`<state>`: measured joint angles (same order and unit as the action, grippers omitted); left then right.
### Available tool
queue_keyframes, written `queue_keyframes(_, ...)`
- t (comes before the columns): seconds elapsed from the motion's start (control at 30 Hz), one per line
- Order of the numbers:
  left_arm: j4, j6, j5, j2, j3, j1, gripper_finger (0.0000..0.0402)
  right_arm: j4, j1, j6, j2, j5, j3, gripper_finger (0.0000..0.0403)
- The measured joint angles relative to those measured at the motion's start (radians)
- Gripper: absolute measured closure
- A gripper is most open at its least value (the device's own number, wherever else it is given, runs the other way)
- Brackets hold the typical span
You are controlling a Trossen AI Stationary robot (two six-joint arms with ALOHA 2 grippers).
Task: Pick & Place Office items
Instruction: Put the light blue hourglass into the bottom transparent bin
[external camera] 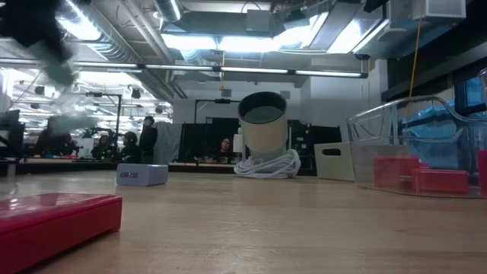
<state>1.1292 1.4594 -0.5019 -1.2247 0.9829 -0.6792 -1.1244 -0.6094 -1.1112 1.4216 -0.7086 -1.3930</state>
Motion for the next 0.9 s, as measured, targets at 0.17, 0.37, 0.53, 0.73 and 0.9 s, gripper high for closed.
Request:
queue_keyframes(0.17,-0.079,-0.150,-0.306,0.001,0.099,0.000,0.0199,0.109,0.000,0.161,0.000,-0.072,0.000,0.0115)
queue_keyframes(0.37,-0.466,-0.543,-0.586,0.001,0.115,0.000,0.0199,0.349,0.000,0.520,0.000,-0.187,0.000,0.0115)
queue_keyframes(0.53,-0.874,-0.949,-0.658,-0.016,0.115,0.000,0.0199,0.585,0.000,0.810,0.004,-0.187,0.000,0.0115)
queue_keyframes(0.73,-1.240,-1.266,-0.528,-0.044,0.116,0.000,0.0199,0.850,-0.001,1.091,0.043,-0.127,0.000,0.0114)
queue_keyframes(0.9,-1.356,-1.333,-0.433,-0.066,0.116,-0.002,0.0199,0.982,0.004,1.215,0.072,-0.083,0.000,0.0114)
